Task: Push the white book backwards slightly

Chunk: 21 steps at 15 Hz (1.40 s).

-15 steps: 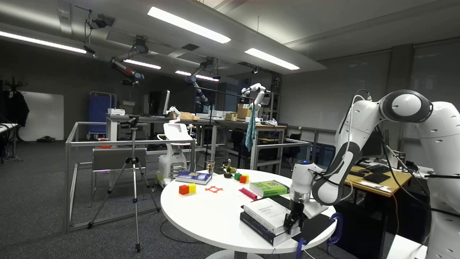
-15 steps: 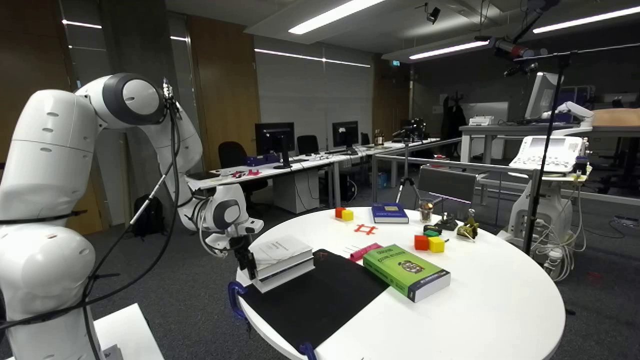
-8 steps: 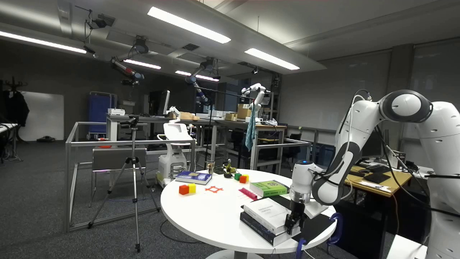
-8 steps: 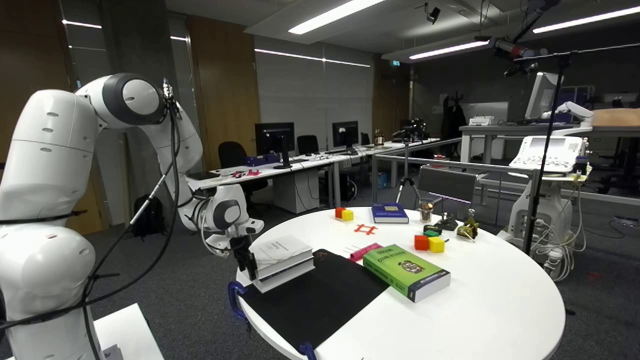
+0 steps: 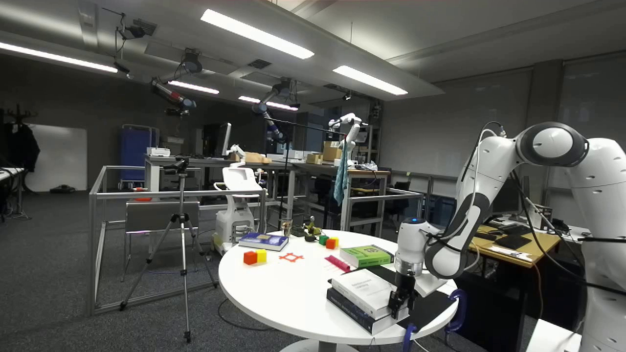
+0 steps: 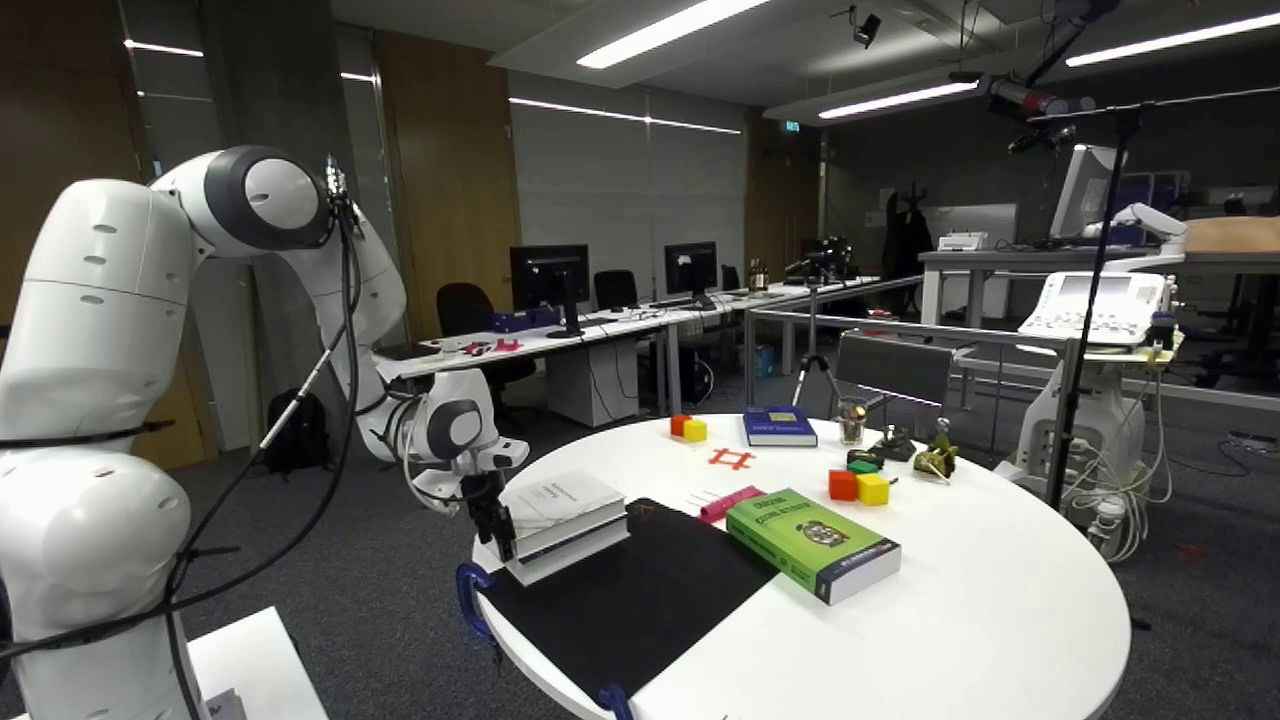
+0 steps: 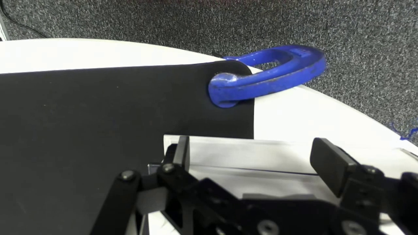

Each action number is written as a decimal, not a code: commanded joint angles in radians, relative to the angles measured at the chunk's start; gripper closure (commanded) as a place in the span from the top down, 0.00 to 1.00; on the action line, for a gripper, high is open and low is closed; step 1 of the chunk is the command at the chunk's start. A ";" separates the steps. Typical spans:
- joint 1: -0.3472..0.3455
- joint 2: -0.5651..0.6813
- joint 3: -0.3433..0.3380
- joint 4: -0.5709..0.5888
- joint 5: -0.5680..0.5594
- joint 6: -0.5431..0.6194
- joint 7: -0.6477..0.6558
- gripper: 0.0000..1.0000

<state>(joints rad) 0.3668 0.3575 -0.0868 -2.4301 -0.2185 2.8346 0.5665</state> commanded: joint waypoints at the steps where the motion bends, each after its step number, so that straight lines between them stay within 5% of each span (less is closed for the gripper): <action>1: 0.002 -0.003 -0.012 0.018 -0.015 -0.029 -0.035 1.00; 21: 0.002 -0.005 -0.017 0.017 -0.021 -0.052 -0.086 1.00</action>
<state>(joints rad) 0.3665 0.3575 -0.0965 -2.4269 -0.2291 2.8189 0.4916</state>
